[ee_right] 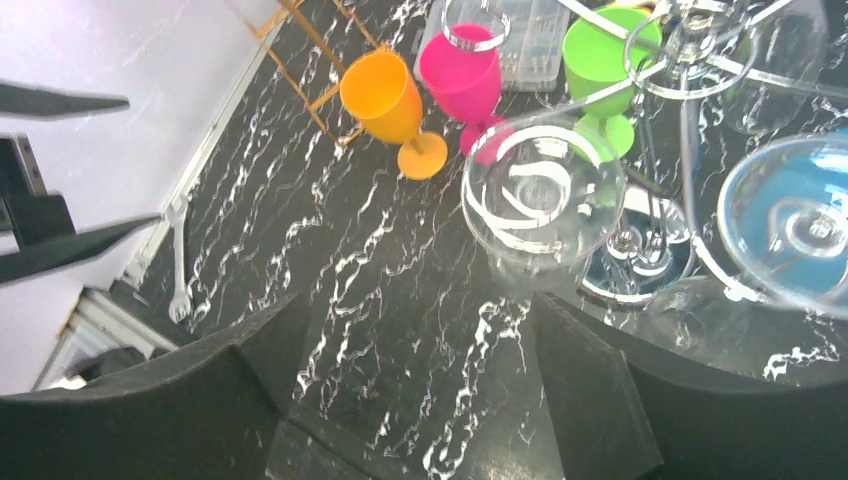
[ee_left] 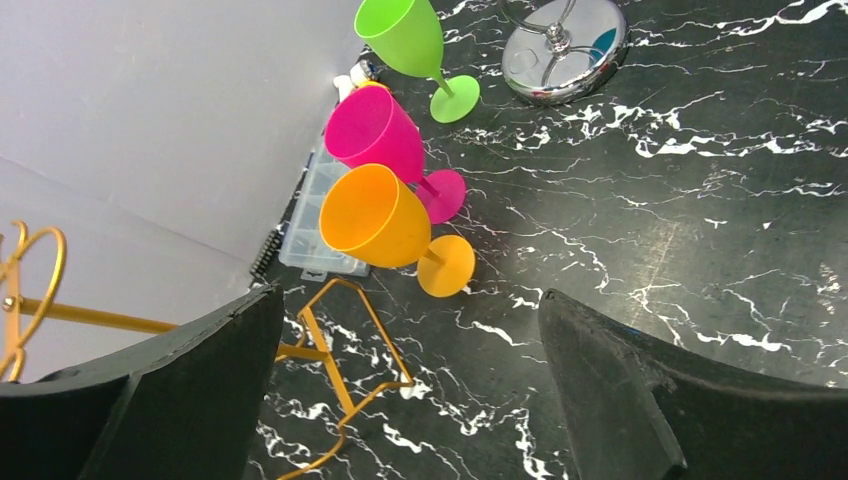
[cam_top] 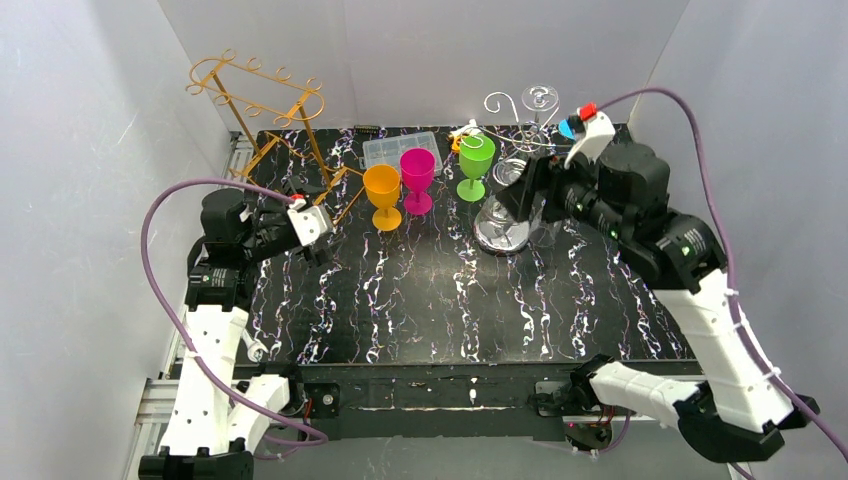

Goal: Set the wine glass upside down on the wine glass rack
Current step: Adjust the wine rack at the center of the board.

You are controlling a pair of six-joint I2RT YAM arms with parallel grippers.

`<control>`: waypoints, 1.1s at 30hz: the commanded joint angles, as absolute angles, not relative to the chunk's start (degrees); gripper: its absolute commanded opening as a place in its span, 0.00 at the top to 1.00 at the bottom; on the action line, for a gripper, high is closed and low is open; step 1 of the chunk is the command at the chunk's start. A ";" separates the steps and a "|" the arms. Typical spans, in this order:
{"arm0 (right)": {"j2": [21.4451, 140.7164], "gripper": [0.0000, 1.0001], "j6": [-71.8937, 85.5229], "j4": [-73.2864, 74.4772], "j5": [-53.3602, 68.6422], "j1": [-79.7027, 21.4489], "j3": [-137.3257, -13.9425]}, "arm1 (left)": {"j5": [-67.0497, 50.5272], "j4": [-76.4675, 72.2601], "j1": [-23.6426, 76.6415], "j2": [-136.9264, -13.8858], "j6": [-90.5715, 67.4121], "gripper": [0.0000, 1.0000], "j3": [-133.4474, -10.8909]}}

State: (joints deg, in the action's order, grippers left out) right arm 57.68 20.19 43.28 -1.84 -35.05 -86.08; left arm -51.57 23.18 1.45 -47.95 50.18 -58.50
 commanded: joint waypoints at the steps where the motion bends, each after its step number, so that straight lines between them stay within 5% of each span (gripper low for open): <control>1: 64.71 0.15 20.58 48.64 -5.82 -35.07 -96.54 | -51.75 22.68 1.48 -47.55 44.95 0.02 -60.15; 8: 75.54 0.33 21.33 44.24 -0.80 -37.08 -104.10 | -48.11 22.88 1.49 -50.01 38.98 0.02 -61.41; 14: 87.63 0.30 17.85 48.01 -12.61 -51.87 -115.48 | -42.74 23.50 1.48 -53.70 27.76 0.02 -63.01; 25: 99.96 0.27 15.93 58.06 -20.02 -51.94 -135.77 | -46.09 19.45 1.48 -56.29 26.24 0.03 -64.14; 27: 99.03 0.32 16.90 58.28 -20.37 -50.26 -135.12 | -48.47 17.20 2.10 -58.74 26.24 0.05 -66.95; 30: 95.49 0.53 19.55 56.62 -16.77 -44.80 -130.79 | -50.11 16.38 4.70 -63.33 30.45 0.06 -72.26; 33: 92.57 0.59 20.51 56.63 -15.45 -39.79 -128.11 | -49.87 16.17 8.51 -67.47 37.22 0.08 -76.68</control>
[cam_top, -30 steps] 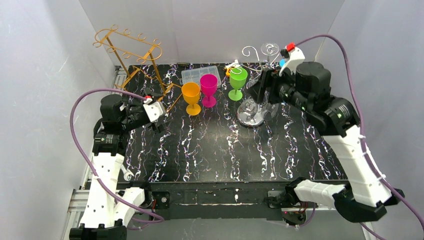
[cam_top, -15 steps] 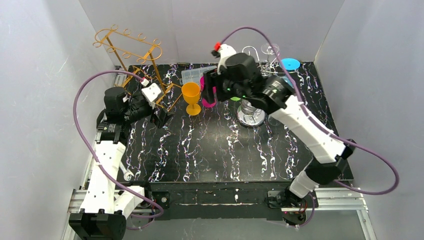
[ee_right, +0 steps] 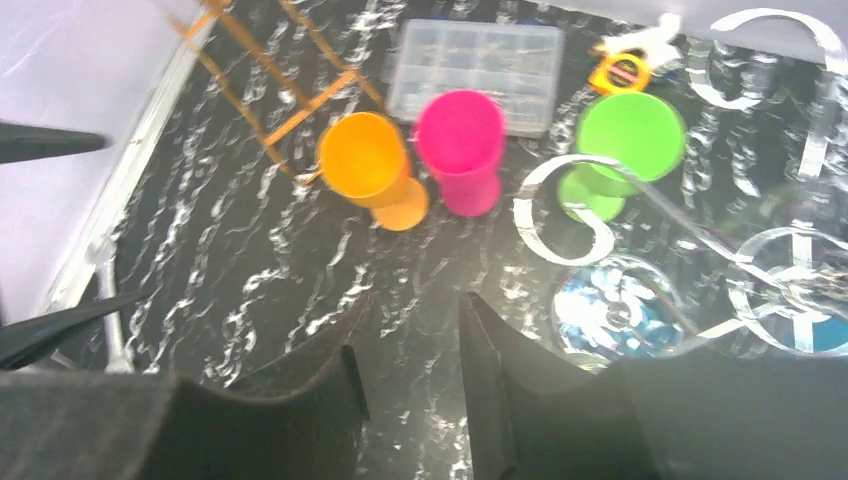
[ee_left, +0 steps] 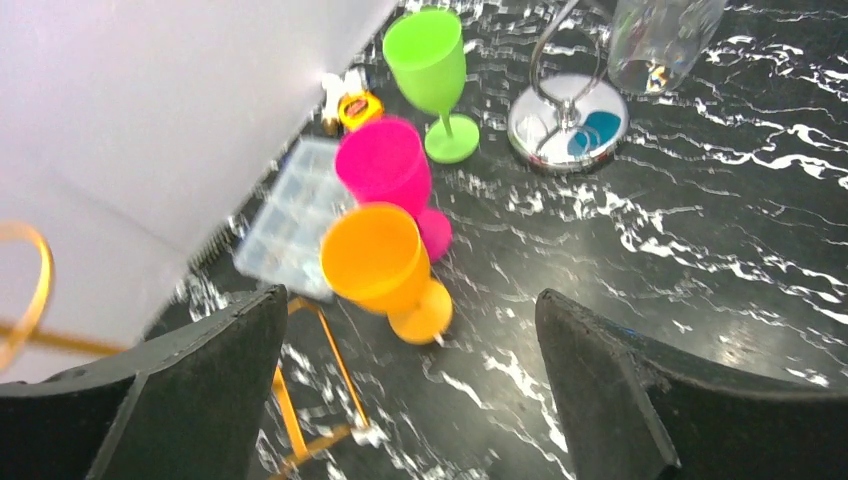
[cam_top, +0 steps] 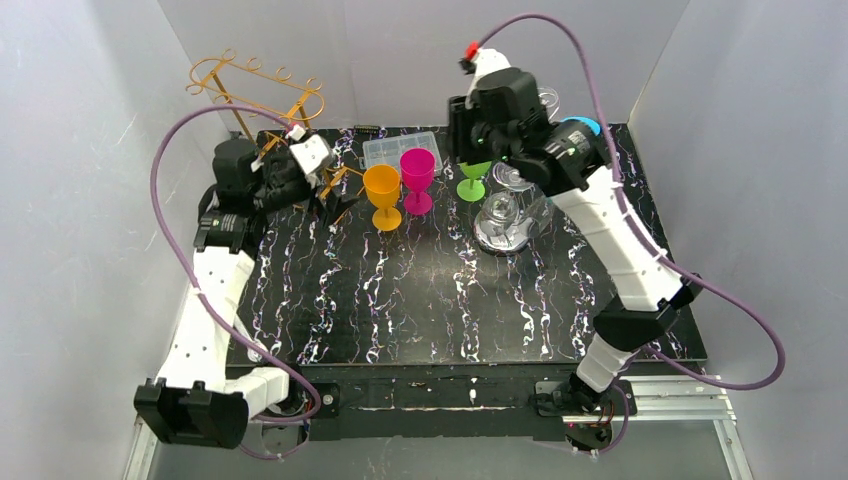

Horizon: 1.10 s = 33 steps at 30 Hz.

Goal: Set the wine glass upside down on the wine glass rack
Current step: Adjust the wine rack at the center of the board.

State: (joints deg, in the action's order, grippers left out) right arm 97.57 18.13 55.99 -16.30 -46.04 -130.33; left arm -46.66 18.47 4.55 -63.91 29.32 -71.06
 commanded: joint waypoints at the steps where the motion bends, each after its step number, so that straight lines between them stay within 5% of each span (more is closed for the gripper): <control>1: 91.86 0.60 20.62 57.10 -15.27 -38.49 -128.02 | -49.59 16.23 9.90 -68.58 39.94 0.08 -77.93; 14: 84.15 0.62 19.52 67.59 -18.46 -31.09 -127.17 | -41.25 13.04 28.54 -79.46 71.45 0.19 -84.32; 24: 76.25 0.79 20.61 68.75 -18.01 -30.94 -115.87 | -37.46 0.48 33.32 -83.88 79.33 0.32 -82.11; 33: 74.99 0.82 20.88 68.27 -17.39 -30.94 -111.20 | -34.59 1.23 36.27 -89.86 85.79 0.36 -86.11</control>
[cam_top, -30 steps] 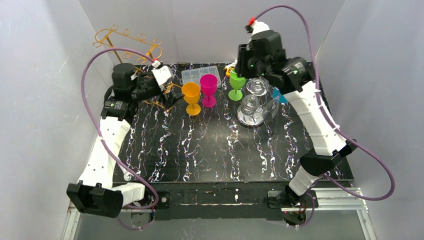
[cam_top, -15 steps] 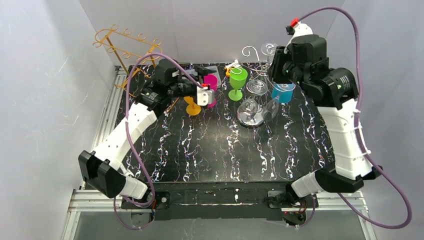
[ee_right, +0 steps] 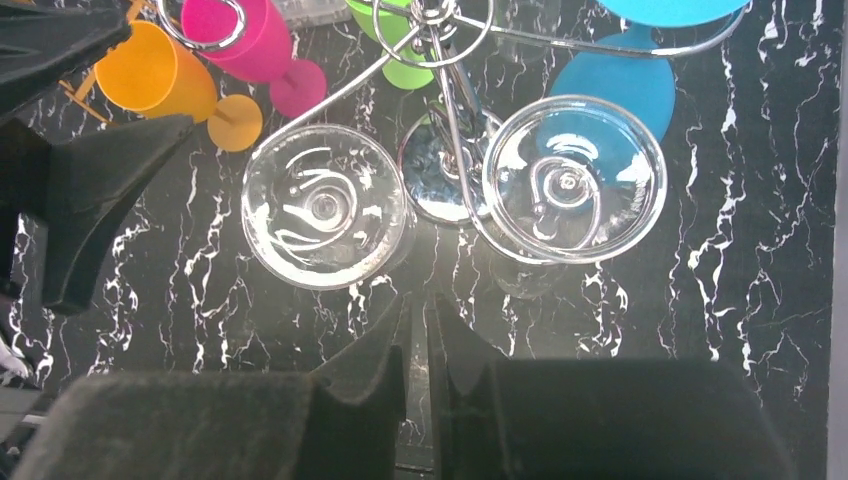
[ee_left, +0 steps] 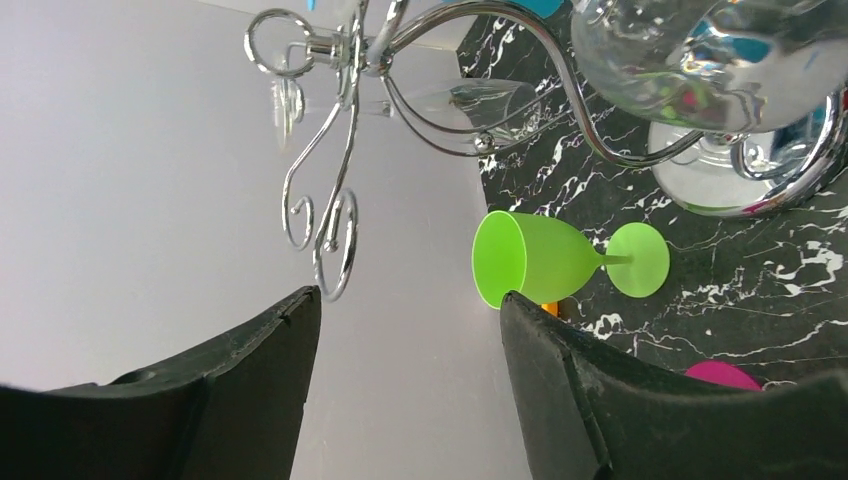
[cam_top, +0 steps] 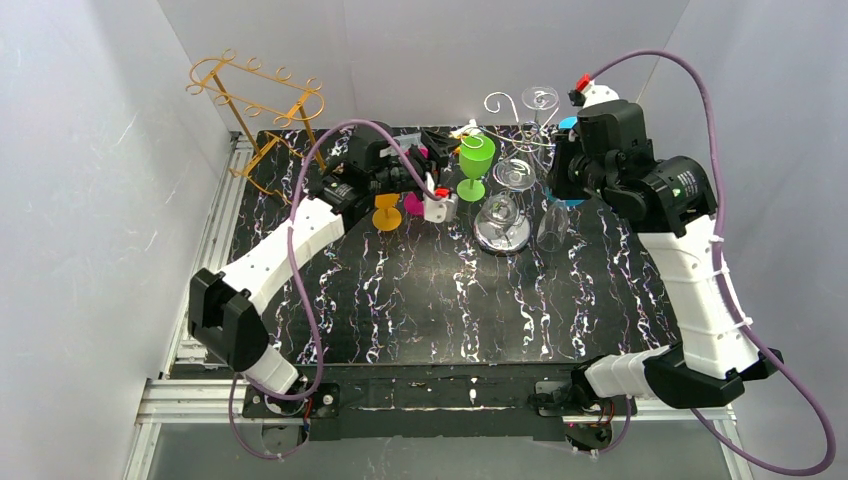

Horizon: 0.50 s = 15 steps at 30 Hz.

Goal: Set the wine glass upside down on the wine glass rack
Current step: Adjust the wine rack at the center of the board.

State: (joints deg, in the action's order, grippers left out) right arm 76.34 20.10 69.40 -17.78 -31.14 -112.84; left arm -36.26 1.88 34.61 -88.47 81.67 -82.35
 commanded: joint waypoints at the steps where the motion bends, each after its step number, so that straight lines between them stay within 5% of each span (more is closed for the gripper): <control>1: 75.00 0.82 20.79 67.98 -17.32 -30.94 -110.66 | -34.06 1.23 36.57 -90.68 86.25 0.37 -86.81; 15: 76.62 0.82 18.63 65.40 -18.38 -30.30 -106.19 | -31.51 -1.99 38.34 -94.49 89.38 0.53 -90.01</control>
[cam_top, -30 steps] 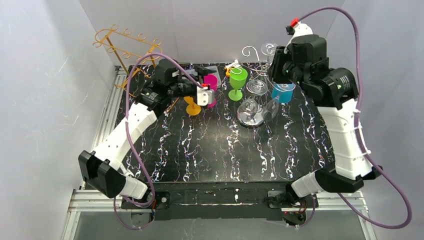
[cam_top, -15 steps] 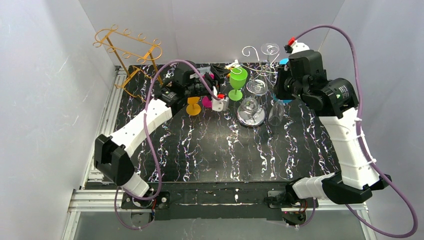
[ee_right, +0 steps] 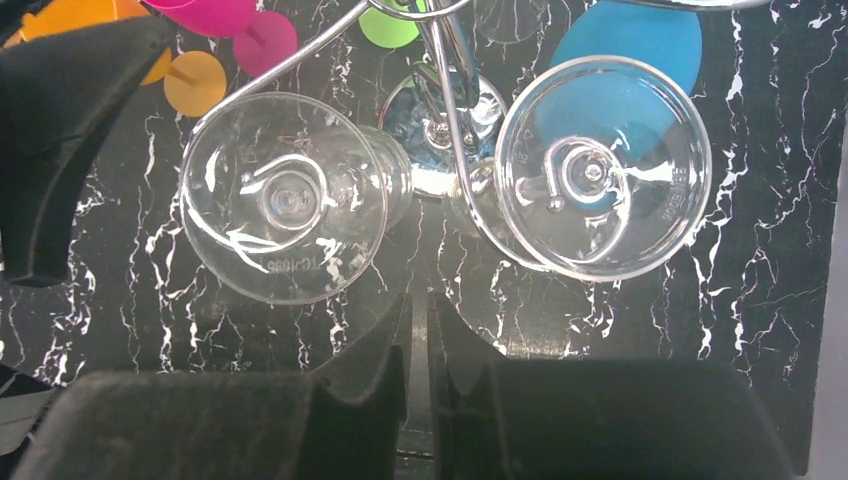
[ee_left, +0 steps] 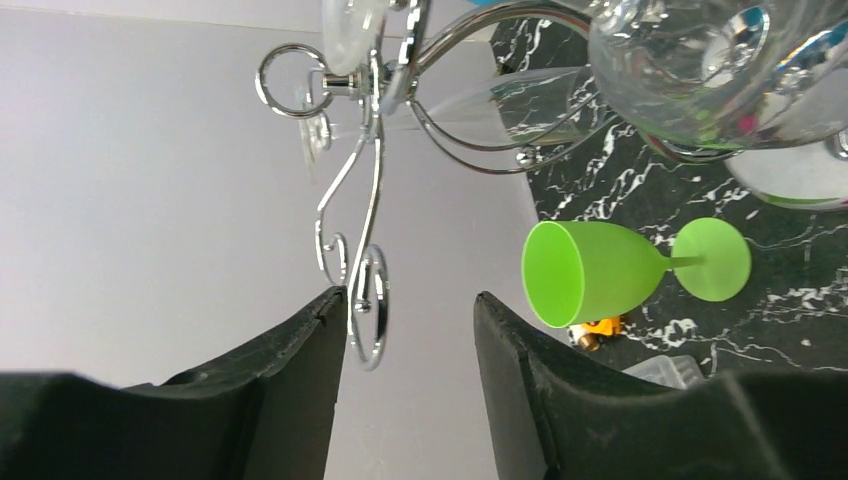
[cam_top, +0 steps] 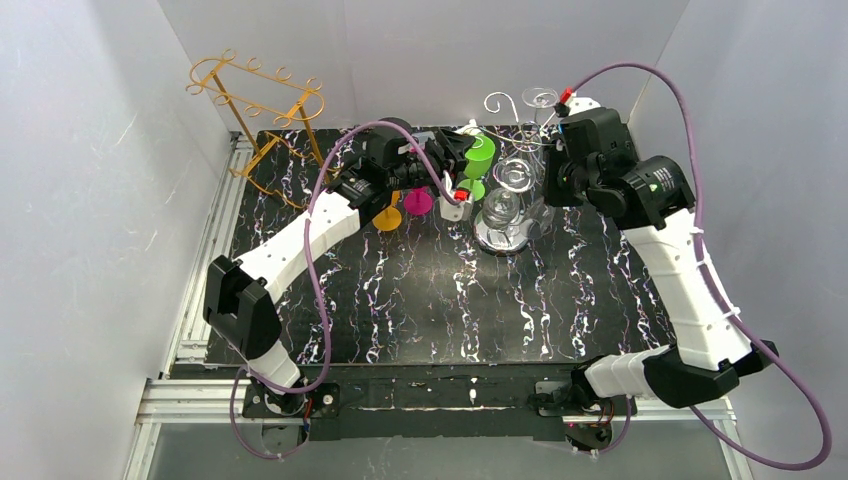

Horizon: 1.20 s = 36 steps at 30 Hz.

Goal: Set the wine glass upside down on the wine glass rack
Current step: Adjust the wine rack at the center of the board.

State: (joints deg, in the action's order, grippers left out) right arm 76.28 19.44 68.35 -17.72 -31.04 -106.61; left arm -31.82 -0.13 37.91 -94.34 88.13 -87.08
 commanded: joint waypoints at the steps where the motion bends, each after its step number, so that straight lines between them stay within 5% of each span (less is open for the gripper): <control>1: 76.73 0.82 18.39 65.25 -18.39 -30.03 -106.06 | -31.78 -2.05 38.37 -94.58 89.26 0.54 -90.24; 8: 76.99 0.82 16.40 64.04 -18.08 -27.05 -105.20 | -31.20 -0.22 38.61 -95.77 90.79 0.60 -92.06; 13: 76.86 0.83 15.28 62.73 -15.92 -24.55 -103.81 | -29.00 2.31 38.65 -96.68 91.50 0.89 -93.24; 16: 76.65 0.83 14.78 62.06 -15.14 -23.67 -103.09 | -29.68 2.14 38.93 -95.77 91.32 0.97 -92.63; 36: 77.98 0.87 11.35 59.18 -15.46 -17.18 -103.67 | -28.22 4.93 47.37 -88.80 83.38 0.97 -89.35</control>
